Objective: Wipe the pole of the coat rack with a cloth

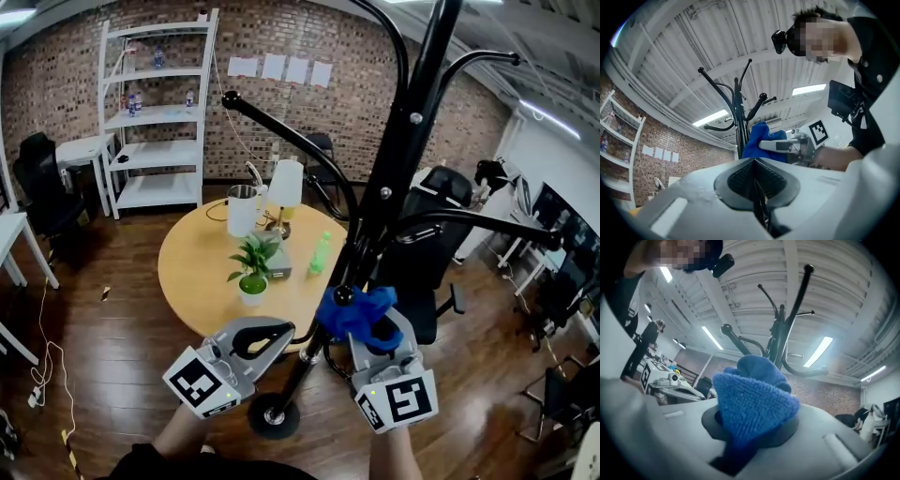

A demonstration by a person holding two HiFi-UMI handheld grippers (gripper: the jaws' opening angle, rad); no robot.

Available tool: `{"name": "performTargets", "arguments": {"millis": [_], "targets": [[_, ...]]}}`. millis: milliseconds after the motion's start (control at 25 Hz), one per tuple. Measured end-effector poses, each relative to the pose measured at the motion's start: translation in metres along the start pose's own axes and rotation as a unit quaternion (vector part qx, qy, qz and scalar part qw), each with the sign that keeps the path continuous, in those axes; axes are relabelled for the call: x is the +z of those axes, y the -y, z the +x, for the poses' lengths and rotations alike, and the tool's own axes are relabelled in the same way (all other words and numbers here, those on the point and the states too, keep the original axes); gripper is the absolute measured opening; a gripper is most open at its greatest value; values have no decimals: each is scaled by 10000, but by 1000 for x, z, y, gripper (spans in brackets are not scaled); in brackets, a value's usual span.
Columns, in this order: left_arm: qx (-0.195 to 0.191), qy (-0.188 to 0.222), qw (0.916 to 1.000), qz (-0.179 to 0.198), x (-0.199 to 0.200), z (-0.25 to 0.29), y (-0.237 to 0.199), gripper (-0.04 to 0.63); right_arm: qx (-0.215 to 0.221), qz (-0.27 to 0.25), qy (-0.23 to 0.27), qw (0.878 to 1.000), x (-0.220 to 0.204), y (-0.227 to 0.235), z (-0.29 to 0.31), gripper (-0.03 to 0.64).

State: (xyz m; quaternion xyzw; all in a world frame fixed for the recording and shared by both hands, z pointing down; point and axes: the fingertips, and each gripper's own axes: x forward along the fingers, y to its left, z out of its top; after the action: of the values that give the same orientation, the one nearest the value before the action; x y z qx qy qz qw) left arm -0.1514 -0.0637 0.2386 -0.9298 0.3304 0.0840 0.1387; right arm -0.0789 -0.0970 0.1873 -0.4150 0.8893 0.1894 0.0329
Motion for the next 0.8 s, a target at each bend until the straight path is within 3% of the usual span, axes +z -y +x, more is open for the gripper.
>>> {"name": "performTargets", "arguments": {"millis": [160,360,520,800], "targets": [[-526,419,9976,-151,10,-11,-13,3,-1086,-692,37,9917,23,3,11,74],[-1292,438,9898,-414,3,-35,-26,3,-2281,-1103,-65,9674,38,1,20,74],[-1610,561,9841,-490,10,-45,-31,3,-2628,-1126,-220,9580,36,-3,20,74],[-1638,498,9840,-484,13,-53,-40,3,-2801,-1237,-210,9517,42,3,31,74]]}}
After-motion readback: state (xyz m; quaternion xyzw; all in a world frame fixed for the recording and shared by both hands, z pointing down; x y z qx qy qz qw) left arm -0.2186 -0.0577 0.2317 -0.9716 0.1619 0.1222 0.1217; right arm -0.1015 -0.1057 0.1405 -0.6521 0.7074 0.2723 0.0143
